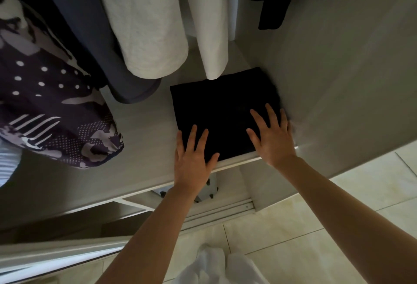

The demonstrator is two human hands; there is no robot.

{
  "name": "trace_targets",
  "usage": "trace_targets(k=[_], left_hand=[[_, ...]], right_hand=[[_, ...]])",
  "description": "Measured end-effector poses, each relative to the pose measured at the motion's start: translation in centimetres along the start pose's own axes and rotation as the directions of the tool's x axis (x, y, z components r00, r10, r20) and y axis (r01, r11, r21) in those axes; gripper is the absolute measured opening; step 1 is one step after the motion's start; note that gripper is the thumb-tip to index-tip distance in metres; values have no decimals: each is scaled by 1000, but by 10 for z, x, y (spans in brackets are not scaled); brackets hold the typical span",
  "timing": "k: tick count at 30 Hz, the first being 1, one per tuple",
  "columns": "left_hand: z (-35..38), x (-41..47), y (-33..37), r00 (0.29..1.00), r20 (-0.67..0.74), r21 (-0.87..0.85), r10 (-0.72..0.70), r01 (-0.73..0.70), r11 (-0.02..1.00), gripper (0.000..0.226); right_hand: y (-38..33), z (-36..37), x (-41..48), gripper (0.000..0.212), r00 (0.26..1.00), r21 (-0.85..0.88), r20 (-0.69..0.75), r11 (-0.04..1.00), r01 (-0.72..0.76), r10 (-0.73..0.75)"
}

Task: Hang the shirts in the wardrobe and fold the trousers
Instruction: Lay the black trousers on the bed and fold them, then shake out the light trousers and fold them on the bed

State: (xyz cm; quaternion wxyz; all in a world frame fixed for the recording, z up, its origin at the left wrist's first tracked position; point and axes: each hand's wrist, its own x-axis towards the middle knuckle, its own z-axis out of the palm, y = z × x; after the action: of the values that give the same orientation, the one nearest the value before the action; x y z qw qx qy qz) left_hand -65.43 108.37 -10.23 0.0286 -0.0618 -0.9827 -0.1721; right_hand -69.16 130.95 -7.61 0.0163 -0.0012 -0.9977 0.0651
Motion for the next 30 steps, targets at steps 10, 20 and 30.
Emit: trace_targets(k=[10, 20, 30], left_hand=[[-9, -4, 22, 969, -200, 56, 145, -136, 989, 58], [18, -58, 25, 862, -155, -270, 484, -508, 818, 34], [53, -85, 4, 665, 306, -336, 681, -594, 731, 31]], right_hand=[[-8, -2, -24, 51, 983, 66, -184, 998, -6, 18], [-26, 24, -121, 47, 959, 292, -269, 956, -4, 87], [-58, 83, -240, 41, 852, 326, -13, 808, -492, 524]])
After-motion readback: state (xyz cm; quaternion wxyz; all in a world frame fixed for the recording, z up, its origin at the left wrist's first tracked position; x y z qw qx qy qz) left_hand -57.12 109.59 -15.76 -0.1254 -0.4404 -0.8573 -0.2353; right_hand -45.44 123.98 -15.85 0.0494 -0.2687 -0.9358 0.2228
